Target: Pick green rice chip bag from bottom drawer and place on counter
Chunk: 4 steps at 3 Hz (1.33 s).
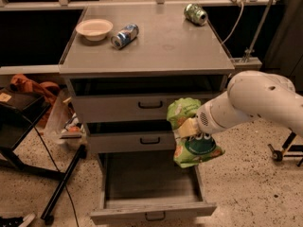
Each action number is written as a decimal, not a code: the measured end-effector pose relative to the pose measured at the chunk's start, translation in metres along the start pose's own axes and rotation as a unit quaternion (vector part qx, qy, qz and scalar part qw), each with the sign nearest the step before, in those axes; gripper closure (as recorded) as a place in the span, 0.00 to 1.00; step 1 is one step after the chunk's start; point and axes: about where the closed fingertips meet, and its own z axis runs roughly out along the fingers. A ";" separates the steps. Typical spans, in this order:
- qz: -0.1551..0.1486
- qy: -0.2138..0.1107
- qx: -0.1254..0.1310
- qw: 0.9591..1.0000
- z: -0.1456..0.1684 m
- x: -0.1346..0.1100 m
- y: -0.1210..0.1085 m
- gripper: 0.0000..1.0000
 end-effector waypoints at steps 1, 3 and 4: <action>-0.017 -0.032 0.007 0.999 -0.035 -0.033 0.008 1.00; -0.056 -0.089 0.024 0.994 -0.104 -0.135 0.019 1.00; -0.052 -0.092 0.033 0.994 -0.106 -0.188 0.017 1.00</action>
Offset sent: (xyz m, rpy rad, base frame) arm 0.0660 0.0192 0.1932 0.0152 -0.2847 0.0473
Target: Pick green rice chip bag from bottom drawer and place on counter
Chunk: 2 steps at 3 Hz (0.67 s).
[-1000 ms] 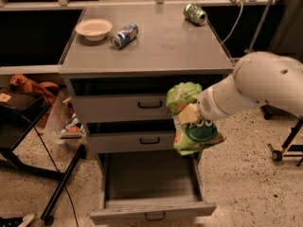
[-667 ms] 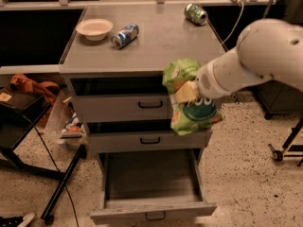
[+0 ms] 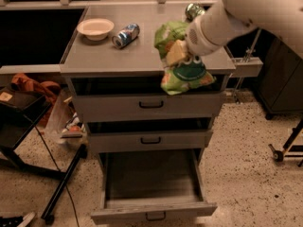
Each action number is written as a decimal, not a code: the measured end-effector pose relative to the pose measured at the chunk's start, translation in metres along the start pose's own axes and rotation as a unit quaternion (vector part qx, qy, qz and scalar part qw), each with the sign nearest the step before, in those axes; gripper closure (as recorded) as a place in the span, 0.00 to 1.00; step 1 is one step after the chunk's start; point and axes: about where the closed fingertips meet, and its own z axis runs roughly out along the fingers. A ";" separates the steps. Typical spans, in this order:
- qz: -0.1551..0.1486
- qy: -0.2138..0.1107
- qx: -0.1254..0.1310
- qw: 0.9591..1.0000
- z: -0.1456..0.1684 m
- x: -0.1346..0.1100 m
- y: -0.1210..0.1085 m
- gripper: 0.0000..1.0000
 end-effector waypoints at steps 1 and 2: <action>0.039 -0.010 -0.005 0.999 0.025 -0.037 -0.006 1.00; 0.039 -0.010 -0.005 0.999 0.025 -0.037 -0.006 1.00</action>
Offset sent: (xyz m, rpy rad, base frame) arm 0.0337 0.0123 0.0015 0.0380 0.0132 -0.0426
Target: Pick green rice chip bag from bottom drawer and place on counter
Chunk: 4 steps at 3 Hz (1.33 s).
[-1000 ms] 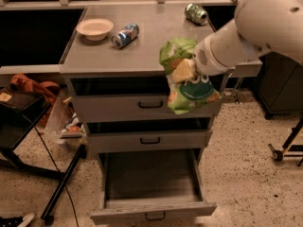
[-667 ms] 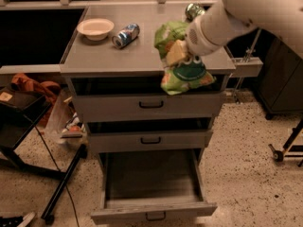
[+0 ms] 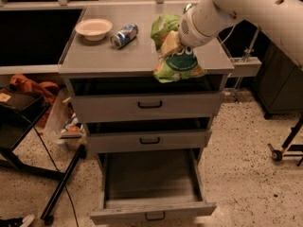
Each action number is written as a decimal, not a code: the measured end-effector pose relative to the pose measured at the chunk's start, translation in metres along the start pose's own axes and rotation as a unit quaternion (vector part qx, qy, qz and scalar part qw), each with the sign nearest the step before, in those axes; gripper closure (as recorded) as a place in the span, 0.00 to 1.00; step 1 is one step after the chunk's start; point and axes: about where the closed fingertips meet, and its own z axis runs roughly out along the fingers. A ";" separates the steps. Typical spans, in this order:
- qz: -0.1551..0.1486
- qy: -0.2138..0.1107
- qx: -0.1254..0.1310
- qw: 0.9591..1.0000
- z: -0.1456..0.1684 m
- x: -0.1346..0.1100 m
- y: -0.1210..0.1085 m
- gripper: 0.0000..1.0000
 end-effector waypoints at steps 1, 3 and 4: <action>0.028 -0.015 0.025 0.999 0.002 -0.008 -0.009 1.00; 0.096 -0.052 0.088 0.990 0.047 -0.052 -0.071 1.00; 0.120 -0.068 0.098 0.986 0.071 -0.078 -0.099 1.00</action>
Offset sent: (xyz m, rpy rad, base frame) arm 0.0985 -0.0337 -0.0070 0.0159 -0.0948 -0.3387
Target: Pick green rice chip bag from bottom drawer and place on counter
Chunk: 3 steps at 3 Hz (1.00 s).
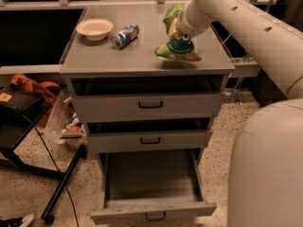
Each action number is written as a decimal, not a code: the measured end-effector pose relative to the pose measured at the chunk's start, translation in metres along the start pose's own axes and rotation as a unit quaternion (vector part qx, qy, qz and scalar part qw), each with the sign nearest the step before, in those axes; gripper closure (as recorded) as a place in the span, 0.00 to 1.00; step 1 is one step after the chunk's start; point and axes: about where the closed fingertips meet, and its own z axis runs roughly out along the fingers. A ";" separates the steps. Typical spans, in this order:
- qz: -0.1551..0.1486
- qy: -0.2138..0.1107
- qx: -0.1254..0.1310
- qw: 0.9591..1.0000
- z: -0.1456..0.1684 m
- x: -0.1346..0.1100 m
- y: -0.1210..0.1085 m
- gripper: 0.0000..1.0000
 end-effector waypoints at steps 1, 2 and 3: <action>0.017 -0.027 -0.008 0.999 0.020 -0.026 -0.003 1.00; 0.021 -0.038 -0.031 0.999 0.034 -0.039 0.006 0.81; 0.022 -0.024 -0.057 0.998 0.050 -0.037 0.015 0.58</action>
Offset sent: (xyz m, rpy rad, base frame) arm 0.0760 0.0217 0.0153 0.1374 -0.0978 0.0244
